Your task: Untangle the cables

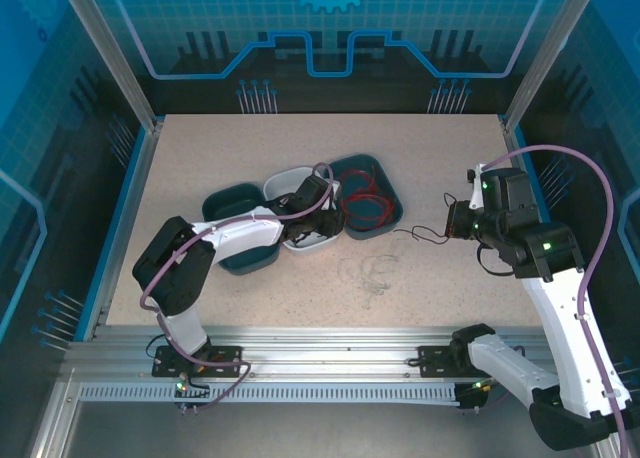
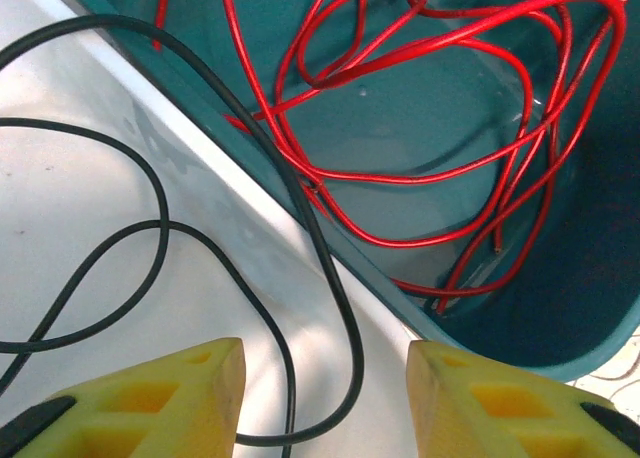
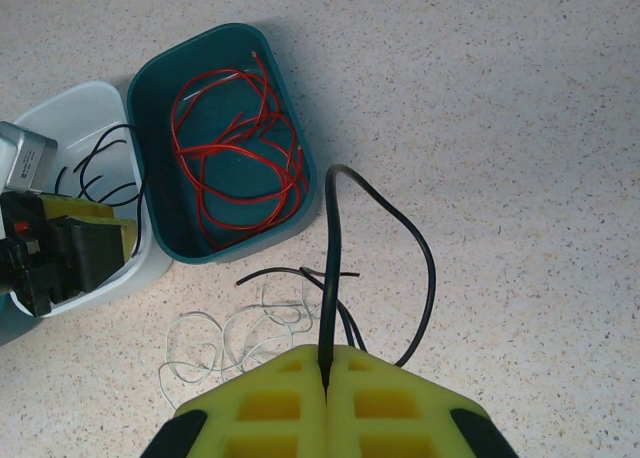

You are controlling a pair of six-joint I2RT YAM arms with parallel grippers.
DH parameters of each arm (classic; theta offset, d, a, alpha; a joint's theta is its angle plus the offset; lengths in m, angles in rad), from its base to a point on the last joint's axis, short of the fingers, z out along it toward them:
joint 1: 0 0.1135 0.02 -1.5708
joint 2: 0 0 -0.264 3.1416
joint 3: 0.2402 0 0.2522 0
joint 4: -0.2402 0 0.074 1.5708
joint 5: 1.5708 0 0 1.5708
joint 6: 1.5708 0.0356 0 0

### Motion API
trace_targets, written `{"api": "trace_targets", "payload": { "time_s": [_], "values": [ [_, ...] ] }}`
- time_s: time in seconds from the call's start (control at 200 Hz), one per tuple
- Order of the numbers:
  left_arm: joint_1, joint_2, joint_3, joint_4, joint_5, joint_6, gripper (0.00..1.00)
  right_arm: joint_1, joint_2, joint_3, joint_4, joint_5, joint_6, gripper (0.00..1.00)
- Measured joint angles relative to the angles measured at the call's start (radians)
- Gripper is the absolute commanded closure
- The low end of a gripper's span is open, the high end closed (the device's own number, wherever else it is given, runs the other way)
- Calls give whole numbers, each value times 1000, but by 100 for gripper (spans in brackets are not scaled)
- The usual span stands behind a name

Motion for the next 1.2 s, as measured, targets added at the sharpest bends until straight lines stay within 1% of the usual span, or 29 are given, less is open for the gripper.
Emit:
{"api": "trace_targets", "payload": {
  "time_s": [0.33,0.545,0.6,0.655,0.73,1.011,1.201],
  "values": [
    [2,0,0,-5,28,5,52,0,0,-3,0,0,0,100],
    [8,11,0,-8,35,7,56,0,2,-3,0,0,0,100],
    [12,13,0,-8,35,8,60,0,2,-3,0,0,0,100],
    [16,15,0,-9,35,10,61,0,2,-3,0,0,0,100],
    [23,18,0,-8,35,15,61,0,2,-3,0,0,0,100],
    [28,25,0,-8,65,23,54,0,2,-3,0,0,0,100],
    [28,25,-9,-8,90,23,54,0,2,-4,1,0,4,100]
  ]
}}
